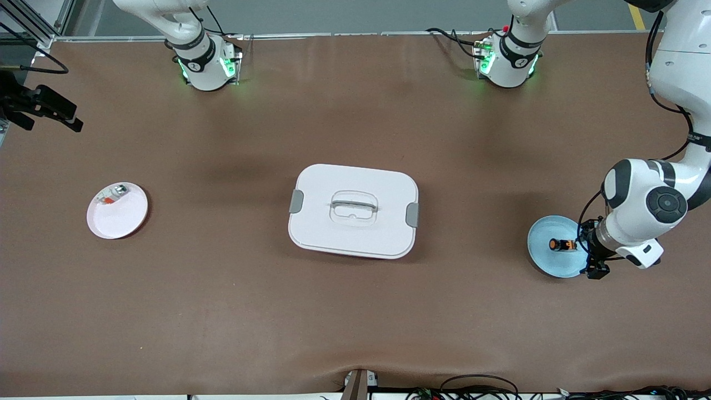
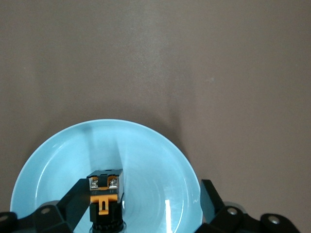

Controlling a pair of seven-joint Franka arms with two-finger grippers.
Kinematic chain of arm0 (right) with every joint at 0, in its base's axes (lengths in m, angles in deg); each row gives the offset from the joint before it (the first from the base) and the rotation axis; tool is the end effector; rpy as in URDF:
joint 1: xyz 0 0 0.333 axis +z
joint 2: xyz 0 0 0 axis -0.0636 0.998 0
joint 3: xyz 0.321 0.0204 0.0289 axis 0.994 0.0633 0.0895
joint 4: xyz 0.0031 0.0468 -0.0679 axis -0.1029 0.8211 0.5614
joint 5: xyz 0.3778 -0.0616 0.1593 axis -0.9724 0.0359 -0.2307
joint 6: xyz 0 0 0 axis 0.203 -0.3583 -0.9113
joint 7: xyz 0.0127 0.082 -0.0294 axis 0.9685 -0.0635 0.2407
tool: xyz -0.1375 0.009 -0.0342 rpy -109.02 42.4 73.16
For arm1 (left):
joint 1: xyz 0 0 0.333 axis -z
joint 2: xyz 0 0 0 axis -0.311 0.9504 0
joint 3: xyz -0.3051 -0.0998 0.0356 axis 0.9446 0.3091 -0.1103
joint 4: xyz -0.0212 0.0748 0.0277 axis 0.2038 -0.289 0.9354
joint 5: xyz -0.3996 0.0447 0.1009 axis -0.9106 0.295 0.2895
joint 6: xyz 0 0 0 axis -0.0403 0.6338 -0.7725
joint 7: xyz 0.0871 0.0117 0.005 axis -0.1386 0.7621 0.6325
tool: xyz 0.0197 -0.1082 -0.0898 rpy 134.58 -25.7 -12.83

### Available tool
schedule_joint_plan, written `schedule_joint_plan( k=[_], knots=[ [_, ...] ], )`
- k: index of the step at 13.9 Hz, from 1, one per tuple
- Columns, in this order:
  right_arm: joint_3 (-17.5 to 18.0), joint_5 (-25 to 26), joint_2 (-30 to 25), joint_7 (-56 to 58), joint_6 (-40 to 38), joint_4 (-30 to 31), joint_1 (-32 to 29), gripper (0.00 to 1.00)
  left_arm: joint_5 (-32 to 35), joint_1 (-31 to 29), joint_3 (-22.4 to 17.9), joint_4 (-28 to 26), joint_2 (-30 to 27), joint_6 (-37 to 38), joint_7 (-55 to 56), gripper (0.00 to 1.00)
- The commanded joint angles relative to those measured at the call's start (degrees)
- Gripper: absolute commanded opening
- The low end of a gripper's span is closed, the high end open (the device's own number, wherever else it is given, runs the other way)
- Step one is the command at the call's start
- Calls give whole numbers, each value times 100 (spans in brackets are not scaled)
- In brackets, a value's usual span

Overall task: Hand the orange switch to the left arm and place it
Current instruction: 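Lower the switch onto the light blue plate with the left gripper, then open the left gripper to release the switch on the plate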

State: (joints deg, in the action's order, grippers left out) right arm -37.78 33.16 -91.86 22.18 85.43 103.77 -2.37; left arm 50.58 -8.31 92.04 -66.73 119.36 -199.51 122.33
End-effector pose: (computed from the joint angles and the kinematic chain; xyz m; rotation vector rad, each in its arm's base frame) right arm 0.5322 -0.0197 0.6271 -3.1136 0.1033 -0.0088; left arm 0.6811 0.0760 0.1824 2.3664 2.0331 0.2236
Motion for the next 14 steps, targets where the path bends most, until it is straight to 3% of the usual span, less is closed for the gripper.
schedule_joint_plan(
  k=[1, 4, 9, 14],
  knots=[
    [84, 20, -153, 46, 76, 157, -110, 100, -252, 93, 18, -344, -483, 91, -985, 100],
    [84, 20, -153, 46, 76, 149, -110, 100, -1035, 243, 0, -643, -922, 99, -3216, 100],
    [75, 20, -145, 37, 94, 149, -119, 100, -1747, 612, -43, -837, -1362, 117, -6626, 100],
    [75, 11, -145, 37, 76, 157, -136, 100, -2179, 832, -78, -846, -1714, 309, -8573, 100]
  ],
)
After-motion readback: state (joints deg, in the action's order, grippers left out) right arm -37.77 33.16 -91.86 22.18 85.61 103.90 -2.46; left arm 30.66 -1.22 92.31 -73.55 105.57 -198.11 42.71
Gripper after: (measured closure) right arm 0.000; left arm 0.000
